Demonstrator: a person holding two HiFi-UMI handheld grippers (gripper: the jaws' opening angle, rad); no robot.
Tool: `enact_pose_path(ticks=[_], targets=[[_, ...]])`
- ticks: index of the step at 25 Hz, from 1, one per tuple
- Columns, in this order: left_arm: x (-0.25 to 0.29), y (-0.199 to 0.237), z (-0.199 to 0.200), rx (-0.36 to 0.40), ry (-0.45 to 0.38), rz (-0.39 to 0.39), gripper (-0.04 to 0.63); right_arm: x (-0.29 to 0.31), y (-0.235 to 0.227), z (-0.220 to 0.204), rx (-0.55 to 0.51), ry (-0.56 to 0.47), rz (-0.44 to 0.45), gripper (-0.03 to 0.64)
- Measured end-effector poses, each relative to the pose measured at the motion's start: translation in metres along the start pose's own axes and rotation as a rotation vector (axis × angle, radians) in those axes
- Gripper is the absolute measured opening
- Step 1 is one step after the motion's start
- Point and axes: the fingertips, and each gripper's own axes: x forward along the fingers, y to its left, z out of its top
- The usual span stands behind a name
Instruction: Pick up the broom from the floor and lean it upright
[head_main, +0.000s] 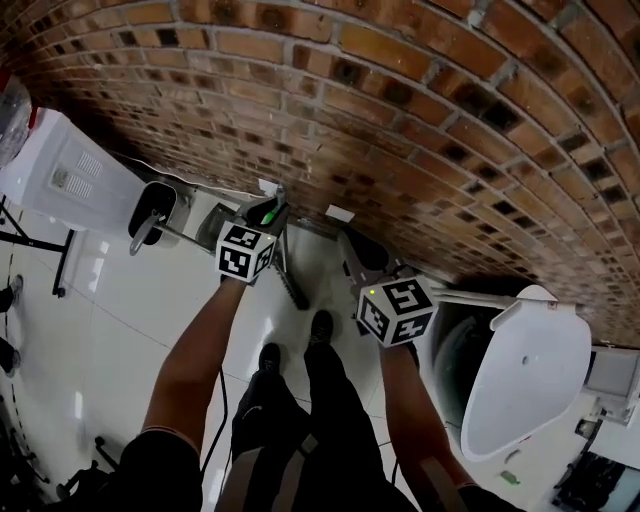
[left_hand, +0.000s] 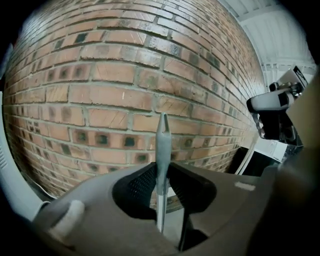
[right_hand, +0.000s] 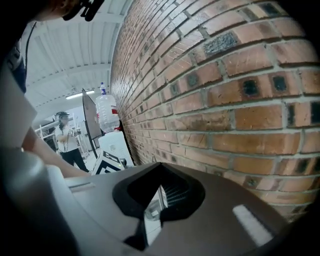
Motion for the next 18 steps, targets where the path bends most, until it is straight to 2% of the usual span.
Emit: enact_pose_path(ticks=[9,18], targets=[[0.052,0.044,0.023,-0.032,-0.011,0.042,0.089,0.037,-0.033,0.006,0.001,0.017,0.06,0.005],[0.08,0.06,0.032,-0.046,-0.041,0.059,0.095,0.063,-0.045,0.006,-0.015,0.029,0.092,0.005]])
